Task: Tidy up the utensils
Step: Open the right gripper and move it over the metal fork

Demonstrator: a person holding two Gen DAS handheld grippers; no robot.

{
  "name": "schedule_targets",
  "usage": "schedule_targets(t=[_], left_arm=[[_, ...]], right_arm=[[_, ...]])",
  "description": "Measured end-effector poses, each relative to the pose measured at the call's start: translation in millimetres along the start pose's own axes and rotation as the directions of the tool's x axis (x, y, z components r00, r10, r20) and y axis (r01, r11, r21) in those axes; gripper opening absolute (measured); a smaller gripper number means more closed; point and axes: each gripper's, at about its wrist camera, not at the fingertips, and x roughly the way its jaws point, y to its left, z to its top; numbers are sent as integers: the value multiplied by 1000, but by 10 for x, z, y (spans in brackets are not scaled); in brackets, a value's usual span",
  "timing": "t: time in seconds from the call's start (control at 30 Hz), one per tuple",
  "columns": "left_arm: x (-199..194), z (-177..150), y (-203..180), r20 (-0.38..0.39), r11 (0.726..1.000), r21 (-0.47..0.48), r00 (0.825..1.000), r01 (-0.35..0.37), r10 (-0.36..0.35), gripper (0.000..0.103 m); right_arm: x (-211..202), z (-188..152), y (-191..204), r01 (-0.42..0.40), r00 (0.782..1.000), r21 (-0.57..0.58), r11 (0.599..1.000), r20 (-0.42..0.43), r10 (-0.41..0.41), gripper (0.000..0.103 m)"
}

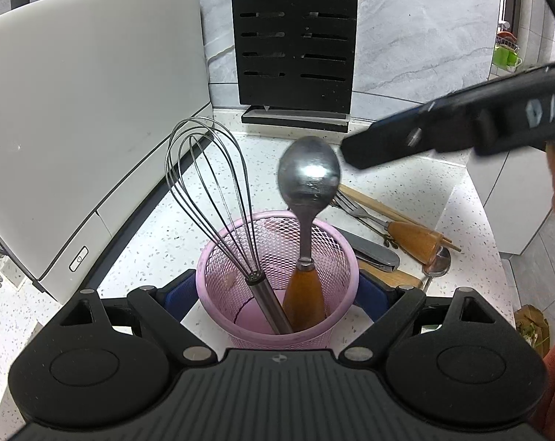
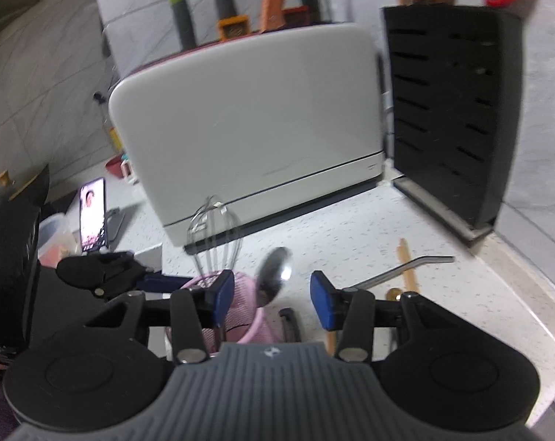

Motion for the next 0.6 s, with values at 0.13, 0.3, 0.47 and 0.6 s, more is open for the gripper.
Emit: schedule_targets(t=[0.13,0.3,0.47,0.6], left_arm=[[-13,-1,-6,-5,1000,0,1000,-2,2,103],[-13,-1,-14,-5,1000,0,1000,-4,4,103],[-10,-2,-13,-4,1000,0,1000,-3,3,103],[-8,-6,-14,-3,1000,2,1000,0,0,103]], right_arm=[[-126,2,-119,55,998,20,998,28,-55,57],[24,-102,-233,166,985,17,986,-43,-165,72],[334,-196,-383,224,958,15,975,-186,-217,67],[505,-189,-617,251,935,94,963,-282,-216,55]])
